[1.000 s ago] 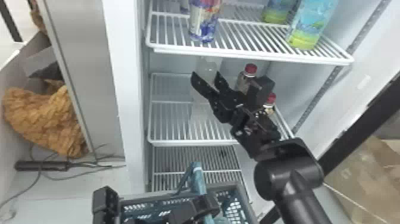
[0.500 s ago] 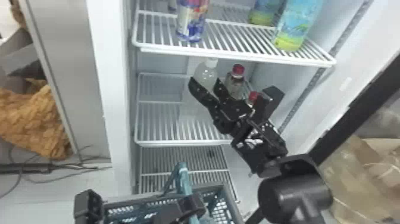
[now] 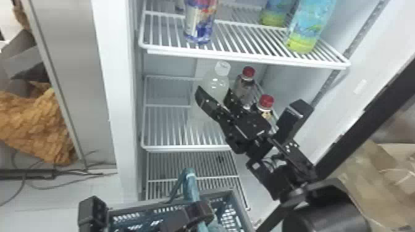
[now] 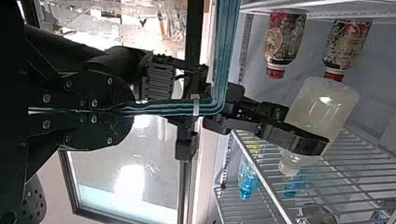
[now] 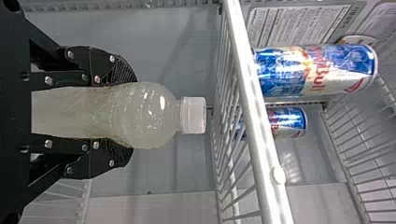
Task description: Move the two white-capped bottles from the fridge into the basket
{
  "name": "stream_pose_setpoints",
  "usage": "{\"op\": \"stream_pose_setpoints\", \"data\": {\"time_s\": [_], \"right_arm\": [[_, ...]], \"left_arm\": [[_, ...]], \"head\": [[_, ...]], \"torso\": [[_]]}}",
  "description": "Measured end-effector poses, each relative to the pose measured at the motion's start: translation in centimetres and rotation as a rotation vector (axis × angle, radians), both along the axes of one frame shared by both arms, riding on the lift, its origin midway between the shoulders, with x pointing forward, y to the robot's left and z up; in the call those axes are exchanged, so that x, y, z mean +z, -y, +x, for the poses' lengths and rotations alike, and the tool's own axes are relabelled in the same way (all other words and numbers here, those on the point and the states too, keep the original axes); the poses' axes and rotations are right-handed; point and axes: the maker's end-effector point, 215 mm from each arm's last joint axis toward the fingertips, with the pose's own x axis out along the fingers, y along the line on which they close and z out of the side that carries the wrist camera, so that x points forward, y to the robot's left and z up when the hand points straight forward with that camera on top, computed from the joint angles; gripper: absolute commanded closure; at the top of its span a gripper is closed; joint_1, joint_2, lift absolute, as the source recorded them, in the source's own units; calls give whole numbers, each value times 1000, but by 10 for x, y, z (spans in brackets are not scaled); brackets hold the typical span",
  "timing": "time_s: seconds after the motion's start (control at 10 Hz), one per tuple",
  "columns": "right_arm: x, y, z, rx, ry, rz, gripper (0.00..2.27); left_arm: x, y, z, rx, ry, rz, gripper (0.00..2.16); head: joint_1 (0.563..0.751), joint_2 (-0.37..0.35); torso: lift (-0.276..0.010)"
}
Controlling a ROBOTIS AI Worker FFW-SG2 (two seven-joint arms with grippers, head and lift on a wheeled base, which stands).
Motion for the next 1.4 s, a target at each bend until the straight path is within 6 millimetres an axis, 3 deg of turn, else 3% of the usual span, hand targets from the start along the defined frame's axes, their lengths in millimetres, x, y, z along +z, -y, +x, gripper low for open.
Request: {"op": "stream_pose_setpoints", "data": {"time_s": [0.5,1.0,1.4], "right_arm": [[-5,13,-63,-15,-87,12,834],[20,9,-126,22,-159,-9,834],[-9,28,-159,-3,-316,-93,834]], "left_arm": [[0,-1,2,6,1,0,1119],[-2,-4,3,13,1,5,1119],[-3,-6,3,16,-1,6,1119]], "head": [[695,-302],[695,-323],[695,-350]], "torso": [[-260],[-260],[-260]]}}
